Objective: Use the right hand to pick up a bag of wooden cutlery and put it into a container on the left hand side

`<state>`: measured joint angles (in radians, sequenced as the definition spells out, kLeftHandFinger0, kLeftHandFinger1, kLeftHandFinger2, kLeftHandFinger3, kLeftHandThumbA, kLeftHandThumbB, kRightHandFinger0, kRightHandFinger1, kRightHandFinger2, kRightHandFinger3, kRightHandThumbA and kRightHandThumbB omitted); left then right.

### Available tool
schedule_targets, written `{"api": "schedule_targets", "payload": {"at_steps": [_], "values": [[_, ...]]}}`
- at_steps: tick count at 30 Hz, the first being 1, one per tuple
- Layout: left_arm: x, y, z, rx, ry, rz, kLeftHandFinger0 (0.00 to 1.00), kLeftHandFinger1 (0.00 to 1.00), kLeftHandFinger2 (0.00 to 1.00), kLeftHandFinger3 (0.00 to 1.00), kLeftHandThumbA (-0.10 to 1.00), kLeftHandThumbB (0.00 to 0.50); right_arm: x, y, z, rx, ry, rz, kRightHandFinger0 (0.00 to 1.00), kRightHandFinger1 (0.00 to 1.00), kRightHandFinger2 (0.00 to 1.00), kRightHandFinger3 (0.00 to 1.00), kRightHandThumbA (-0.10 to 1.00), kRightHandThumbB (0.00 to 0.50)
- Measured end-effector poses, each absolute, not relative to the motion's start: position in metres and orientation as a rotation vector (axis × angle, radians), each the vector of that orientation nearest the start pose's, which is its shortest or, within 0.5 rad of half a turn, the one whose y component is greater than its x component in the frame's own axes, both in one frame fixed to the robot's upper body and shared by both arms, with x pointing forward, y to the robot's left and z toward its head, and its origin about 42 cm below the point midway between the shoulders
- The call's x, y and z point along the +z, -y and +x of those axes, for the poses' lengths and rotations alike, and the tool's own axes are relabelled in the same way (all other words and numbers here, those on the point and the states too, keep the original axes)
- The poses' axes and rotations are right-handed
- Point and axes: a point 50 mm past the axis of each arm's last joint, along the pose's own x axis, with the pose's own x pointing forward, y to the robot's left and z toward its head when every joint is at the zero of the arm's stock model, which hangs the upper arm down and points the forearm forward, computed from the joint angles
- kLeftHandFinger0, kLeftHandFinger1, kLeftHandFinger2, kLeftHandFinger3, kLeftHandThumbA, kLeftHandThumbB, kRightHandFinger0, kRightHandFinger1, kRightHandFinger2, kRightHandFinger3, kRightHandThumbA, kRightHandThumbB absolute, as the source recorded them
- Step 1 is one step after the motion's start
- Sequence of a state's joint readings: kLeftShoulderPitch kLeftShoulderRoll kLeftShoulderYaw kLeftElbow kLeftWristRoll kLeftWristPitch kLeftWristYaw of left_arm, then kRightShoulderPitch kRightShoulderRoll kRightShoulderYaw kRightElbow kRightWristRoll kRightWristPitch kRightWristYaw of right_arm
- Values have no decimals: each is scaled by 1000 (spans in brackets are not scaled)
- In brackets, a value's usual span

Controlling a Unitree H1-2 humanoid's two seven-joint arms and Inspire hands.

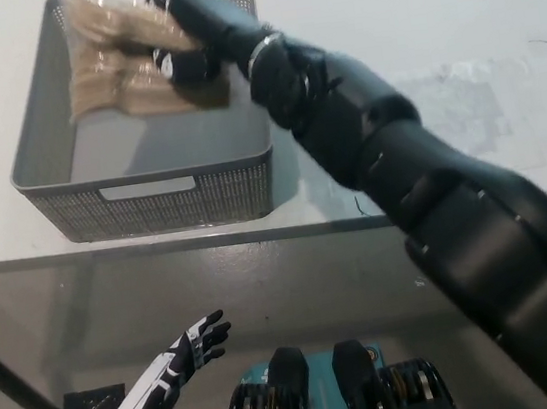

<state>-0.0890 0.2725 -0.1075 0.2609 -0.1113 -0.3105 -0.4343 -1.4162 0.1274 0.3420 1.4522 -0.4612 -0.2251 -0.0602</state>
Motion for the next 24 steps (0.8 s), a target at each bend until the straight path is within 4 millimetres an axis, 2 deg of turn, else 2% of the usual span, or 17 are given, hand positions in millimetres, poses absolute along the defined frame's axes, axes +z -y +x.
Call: {"api": "schedule_targets", "payload": {"at_steps": [1, 6, 8, 11, 12, 13, 14, 15, 16, 17, 18, 19, 22, 24], "values": [[73, -261, 300, -532, 83, 192, 1000, 1000, 1000, 1000, 1000, 462, 325, -19, 553, 503, 295, -937, 0, 505, 949, 945, -100, 175], [75, -261, 301, -543, 89, 200, 1000, 1000, 1000, 1000, 1000, 467, 299, -25, 545, 528, 244, -980, 0, 538, 975, 915, -100, 157], [77, -261, 301, -545, 96, 204, 1000, 1000, 1000, 1000, 1000, 469, 290, -22, 544, 529, 226, -992, 54, 590, 999, 919, -100, 154], [78, -261, 301, -552, 96, 211, 1000, 1000, 1000, 1000, 1000, 472, 280, -17, 543, 529, 203, -1009, 51, 583, 978, 904, -100, 161], [79, -261, 302, -555, 96, 213, 1000, 1000, 1000, 1000, 1000, 478, 277, -15, 543, 528, 196, -1015, 123, 604, 910, 855, -100, 161], [79, -260, 303, -558, 97, 216, 1000, 1000, 1000, 1000, 1000, 479, 275, -13, 543, 525, 192, -1022, 187, 654, 992, 1000, -100, 216], [80, -260, 304, -561, 98, 217, 1000, 1000, 1000, 1000, 1000, 479, 275, -12, 544, 521, 193, -1029, 208, 601, 840, 931, -100, 209], [80, -260, 304, -562, 99, 218, 1000, 1000, 1000, 1000, 1000, 478, 275, -12, 544, 518, 194, -1035, 454, 706, 856, 994, 149, 259], [81, -259, 305, -563, 99, 219, 1000, 1000, 1000, 1000, 1000, 478, 275, -12, 544, 517, 193, -1040, 804, 1000, 1000, 1000, 338, 310], [81, -259, 306, -564, 99, 220, 1000, 1000, 1000, 1000, 1000, 478, 275, -12, 544, 516, 192, -1043, 964, 1000, 1000, 1000, 431, 350], [81, -259, 306, -564, 99, 221, 1000, 1000, 1000, 1000, 1000, 472, 275, -12, 544, 514, 188, -1047, 1000, 1000, 1000, 1000, 506, 363], [81, -260, 306, -565, 98, 222, 1000, 1000, 1000, 1000, 1000, 471, 276, -11, 545, 514, 182, -1053, 1000, 1000, 1000, 1000, 530, 378], [81, -260, 306, -569, 95, 229, 1000, 1000, 1000, 1000, 1000, 473, 279, -9, 547, 511, 174, -1067, 1000, 1000, 1000, 1000, 659, 373], [81, -260, 306, -571, 93, 231, 1000, 1000, 1000, 1000, 1000, 470, 282, -4, 550, 506, 169, -1080, 1000, 1000, 1000, 1000, 759, 407]]}}
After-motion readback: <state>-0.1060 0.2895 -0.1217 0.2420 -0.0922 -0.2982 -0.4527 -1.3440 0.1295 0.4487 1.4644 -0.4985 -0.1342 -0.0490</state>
